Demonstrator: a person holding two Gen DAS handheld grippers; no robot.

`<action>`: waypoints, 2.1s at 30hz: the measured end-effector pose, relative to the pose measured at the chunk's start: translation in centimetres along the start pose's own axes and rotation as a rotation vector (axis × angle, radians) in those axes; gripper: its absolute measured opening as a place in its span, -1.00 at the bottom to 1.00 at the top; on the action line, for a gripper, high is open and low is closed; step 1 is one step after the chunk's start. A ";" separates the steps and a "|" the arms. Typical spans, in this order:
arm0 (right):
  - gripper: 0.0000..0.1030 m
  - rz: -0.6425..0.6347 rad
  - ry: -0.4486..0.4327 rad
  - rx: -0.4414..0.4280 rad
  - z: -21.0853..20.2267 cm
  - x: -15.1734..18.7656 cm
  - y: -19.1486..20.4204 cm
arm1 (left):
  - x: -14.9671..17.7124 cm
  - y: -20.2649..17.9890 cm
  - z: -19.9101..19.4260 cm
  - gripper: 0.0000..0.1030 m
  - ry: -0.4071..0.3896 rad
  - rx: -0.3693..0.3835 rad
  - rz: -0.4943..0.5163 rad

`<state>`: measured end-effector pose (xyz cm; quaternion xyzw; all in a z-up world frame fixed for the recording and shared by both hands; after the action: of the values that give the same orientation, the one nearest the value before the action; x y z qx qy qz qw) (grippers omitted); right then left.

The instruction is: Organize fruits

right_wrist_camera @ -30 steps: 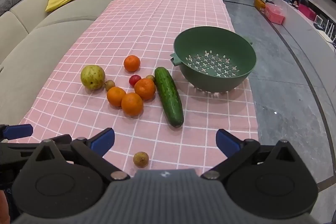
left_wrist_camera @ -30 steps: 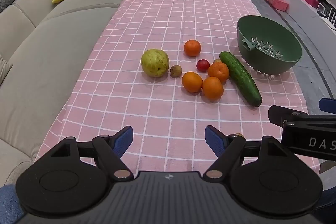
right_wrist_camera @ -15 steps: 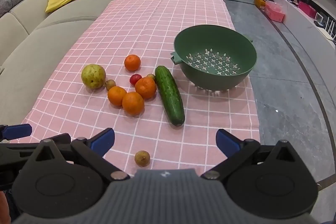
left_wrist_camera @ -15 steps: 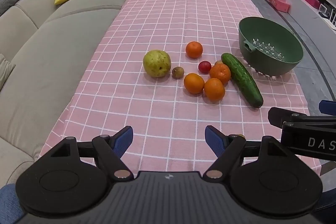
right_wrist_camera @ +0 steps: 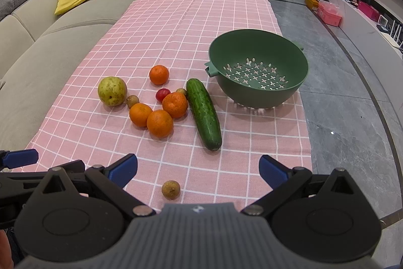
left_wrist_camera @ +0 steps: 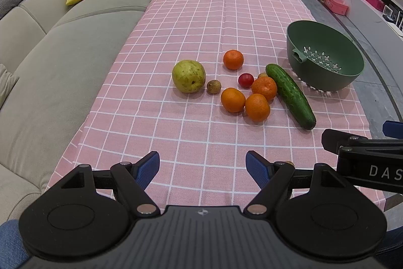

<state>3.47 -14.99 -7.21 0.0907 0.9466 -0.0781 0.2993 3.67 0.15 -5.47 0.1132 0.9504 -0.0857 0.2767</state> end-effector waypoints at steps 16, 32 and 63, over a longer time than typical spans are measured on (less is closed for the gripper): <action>0.92 0.002 0.002 -0.002 0.0 0.0 0.0 | 0.2 -0.1 0.0 0.75 0.004 -0.008 -0.004; 0.92 0.000 0.005 0.000 0.1 0.1 -0.1 | 0.2 0.0 0.0 0.73 0.008 -0.009 -0.003; 0.92 -0.015 0.030 0.012 0.8 0.4 0.2 | 0.9 -0.1 1.0 0.73 0.028 0.010 -0.012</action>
<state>3.62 -14.88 -8.14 0.0866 0.9512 -0.0848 0.2839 3.46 -0.06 -6.80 0.1101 0.9544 -0.0906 0.2623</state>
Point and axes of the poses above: each gripper's, at about its wrist camera, not at the fingertips, and z roughly the way its jaws point, y to its left, x to its underside, the point moved 7 cm from there along z, roughly the way its jaws point, and after that the axes turned 12 degrees about x, right-handed, at the moved point
